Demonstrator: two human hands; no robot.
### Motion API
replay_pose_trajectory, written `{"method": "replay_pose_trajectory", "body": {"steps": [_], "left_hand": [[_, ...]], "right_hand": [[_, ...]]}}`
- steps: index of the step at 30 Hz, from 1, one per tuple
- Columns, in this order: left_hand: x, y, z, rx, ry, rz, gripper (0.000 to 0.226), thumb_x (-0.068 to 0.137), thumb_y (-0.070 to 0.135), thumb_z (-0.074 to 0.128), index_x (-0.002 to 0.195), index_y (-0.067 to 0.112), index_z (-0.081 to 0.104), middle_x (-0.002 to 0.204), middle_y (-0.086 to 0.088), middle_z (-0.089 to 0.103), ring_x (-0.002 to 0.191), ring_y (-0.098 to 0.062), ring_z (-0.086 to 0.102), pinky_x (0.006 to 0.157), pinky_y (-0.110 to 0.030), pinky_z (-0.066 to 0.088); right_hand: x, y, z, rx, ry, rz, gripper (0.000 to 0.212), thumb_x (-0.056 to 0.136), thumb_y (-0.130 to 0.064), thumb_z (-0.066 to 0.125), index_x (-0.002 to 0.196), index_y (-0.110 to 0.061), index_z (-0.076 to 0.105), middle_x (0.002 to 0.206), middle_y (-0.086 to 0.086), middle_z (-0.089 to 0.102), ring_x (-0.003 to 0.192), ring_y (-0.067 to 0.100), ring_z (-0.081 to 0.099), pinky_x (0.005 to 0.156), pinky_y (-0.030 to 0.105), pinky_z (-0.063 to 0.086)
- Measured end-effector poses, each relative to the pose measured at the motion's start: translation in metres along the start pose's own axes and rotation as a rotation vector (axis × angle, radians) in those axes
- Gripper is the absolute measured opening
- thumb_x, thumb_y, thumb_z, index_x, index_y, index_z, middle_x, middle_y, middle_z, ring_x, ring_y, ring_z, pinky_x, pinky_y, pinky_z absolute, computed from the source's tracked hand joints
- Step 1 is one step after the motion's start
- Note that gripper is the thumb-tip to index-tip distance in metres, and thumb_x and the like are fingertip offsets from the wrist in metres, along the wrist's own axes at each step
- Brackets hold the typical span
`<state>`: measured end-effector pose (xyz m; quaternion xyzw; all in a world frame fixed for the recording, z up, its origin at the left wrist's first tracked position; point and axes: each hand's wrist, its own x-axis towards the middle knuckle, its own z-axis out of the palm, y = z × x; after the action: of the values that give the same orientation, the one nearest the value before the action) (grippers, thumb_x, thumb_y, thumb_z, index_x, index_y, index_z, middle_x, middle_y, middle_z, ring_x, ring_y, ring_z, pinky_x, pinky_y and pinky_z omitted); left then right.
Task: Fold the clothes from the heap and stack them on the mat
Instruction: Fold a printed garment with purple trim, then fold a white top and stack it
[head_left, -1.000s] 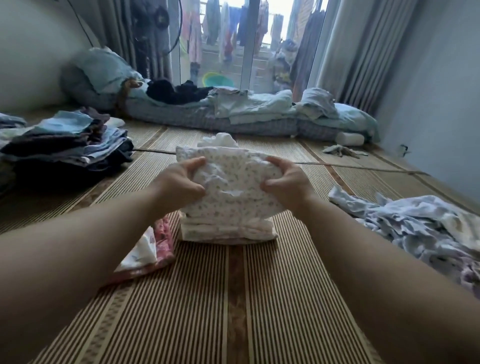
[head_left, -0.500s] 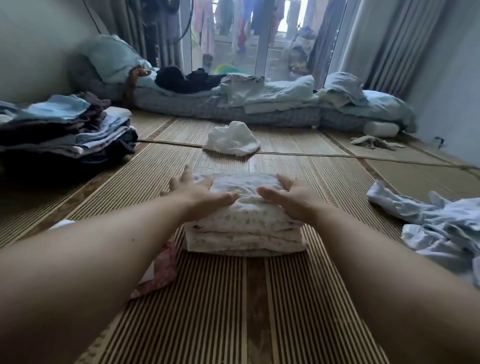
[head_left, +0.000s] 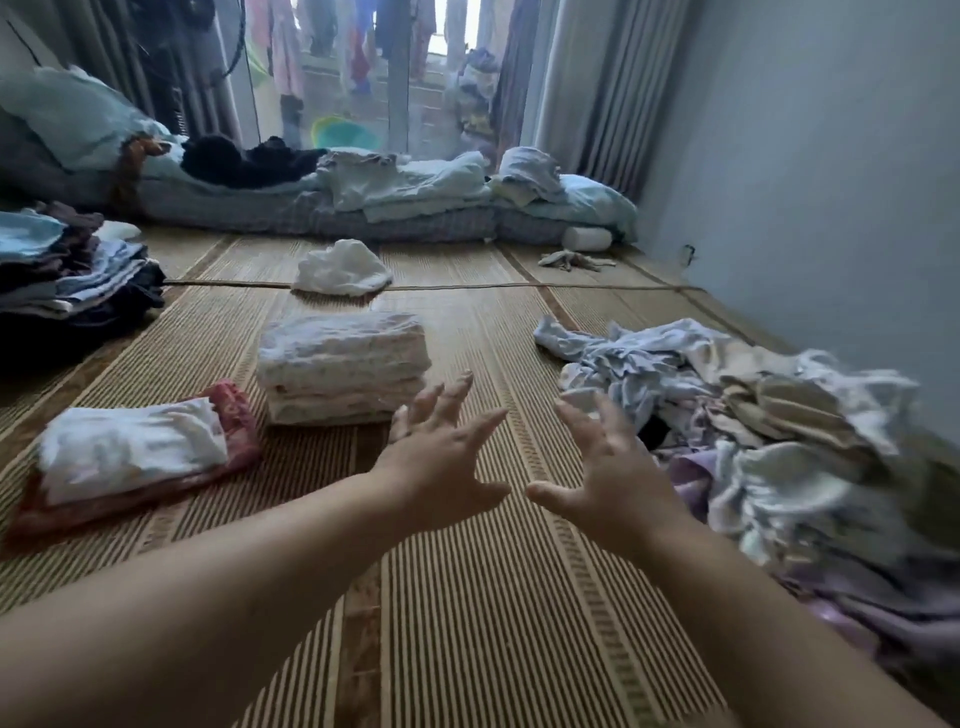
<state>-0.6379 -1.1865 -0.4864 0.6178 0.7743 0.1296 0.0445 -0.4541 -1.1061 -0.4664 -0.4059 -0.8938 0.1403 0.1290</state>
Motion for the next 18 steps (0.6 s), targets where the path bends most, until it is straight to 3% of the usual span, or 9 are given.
{"method": "replay_pose_trajectory", "body": {"steps": [4, 8, 11, 15, 18], "left_hand": [[-0.005, 0.082, 0.023, 0.021, -0.050, 0.125, 0.080, 0.080, 0.069, 0.051, 0.146, 0.047, 0.012, 0.160, 0.003, -0.016, 0.146, -0.025, -0.017, 0.116, -0.052, -0.002], [0.001, 0.142, 0.048, 0.012, -0.067, 0.192, 0.078, 0.082, 0.066, 0.050, 0.146, 0.046, 0.011, 0.160, 0.003, 0.010, 0.147, -0.027, 0.003, 0.117, -0.055, 0.014], [0.014, 0.169, 0.065, 0.004, -0.112, 0.213, 0.082, 0.081, 0.059, 0.058, 0.147, 0.043, 0.012, 0.157, 0.006, 0.022, 0.144, -0.024, 0.015, 0.114, -0.053, 0.024], [0.044, 0.201, 0.083, -0.052, -0.100, 0.253, 0.082, 0.079, 0.060, 0.055, 0.149, 0.038, 0.018, 0.155, 0.008, 0.027, 0.141, -0.021, 0.022, 0.113, -0.048, 0.028], [0.079, 0.230, 0.091, -0.090, 0.007, 0.317, 0.076, 0.086, 0.041, 0.057, 0.151, 0.030, 0.019, 0.156, 0.002, 0.026, 0.143, -0.021, 0.023, 0.117, -0.043, 0.023]], "right_hand": [[-0.053, 0.048, -0.019, -0.042, -0.011, 0.130, 0.091, 0.076, -0.065, 0.062, 0.149, -0.040, 0.014, 0.161, 0.004, -0.003, 0.145, 0.029, 0.016, 0.114, 0.049, 0.026], [-0.074, 0.091, -0.031, 0.081, -0.011, 0.212, 0.082, 0.075, -0.053, 0.066, 0.147, -0.039, 0.027, 0.160, 0.004, 0.010, 0.143, 0.025, 0.020, 0.113, 0.041, 0.027], [-0.078, 0.125, -0.040, 0.098, -0.063, 0.259, 0.081, 0.074, -0.051, 0.066, 0.145, -0.038, 0.031, 0.158, 0.002, 0.017, 0.142, 0.023, 0.026, 0.112, 0.044, 0.030], [-0.074, 0.169, -0.050, 0.200, 0.112, 0.370, 0.071, 0.079, -0.044, 0.066, 0.142, -0.032, 0.038, 0.145, 0.001, 0.037, 0.126, 0.022, 0.045, 0.102, 0.038, 0.042], [-0.071, 0.191, -0.050, 0.220, 0.265, 0.449, 0.058, 0.087, -0.032, 0.059, 0.142, -0.025, 0.041, 0.141, 0.007, 0.044, 0.124, 0.027, 0.047, 0.100, 0.038, 0.043]]}}
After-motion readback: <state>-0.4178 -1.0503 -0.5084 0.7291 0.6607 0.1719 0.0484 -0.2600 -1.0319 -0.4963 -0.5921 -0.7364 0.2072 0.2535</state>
